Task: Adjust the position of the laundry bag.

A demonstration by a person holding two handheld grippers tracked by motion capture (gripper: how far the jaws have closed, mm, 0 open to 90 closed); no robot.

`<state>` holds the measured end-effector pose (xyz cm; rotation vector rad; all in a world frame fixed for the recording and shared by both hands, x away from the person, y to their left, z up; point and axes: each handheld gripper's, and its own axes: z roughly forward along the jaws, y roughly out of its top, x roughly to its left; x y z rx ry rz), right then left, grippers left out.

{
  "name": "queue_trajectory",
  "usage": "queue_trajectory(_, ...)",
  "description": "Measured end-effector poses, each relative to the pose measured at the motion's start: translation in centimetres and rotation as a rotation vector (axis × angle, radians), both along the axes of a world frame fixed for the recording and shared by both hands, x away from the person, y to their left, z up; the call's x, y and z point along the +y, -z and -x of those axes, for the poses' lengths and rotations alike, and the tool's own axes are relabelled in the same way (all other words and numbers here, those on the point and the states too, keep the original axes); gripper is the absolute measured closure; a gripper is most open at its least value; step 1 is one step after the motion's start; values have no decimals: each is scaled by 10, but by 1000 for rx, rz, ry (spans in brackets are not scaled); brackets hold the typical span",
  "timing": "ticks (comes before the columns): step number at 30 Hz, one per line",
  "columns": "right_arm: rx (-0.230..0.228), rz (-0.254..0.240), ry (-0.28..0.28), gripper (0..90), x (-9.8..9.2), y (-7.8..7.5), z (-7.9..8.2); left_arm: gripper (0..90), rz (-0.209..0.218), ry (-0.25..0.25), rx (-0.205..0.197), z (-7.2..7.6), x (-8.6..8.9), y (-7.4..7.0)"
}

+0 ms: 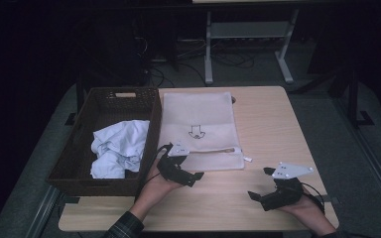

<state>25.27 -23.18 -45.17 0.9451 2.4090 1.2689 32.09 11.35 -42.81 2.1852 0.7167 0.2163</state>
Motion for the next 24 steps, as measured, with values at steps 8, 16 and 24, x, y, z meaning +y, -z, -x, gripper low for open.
queue_trajectory(8,0,3,0,0,0,0,0,86,-12,-18,-14,-9,-5,-5)
queue_trajectory(16,0,4,0,0,1,0,0,86,-17,-26,-15,-16,-7,-7)
queue_trajectory(24,0,4,1,0,1,0,-1,86,-19,-40,-18,-22,-8,-10)
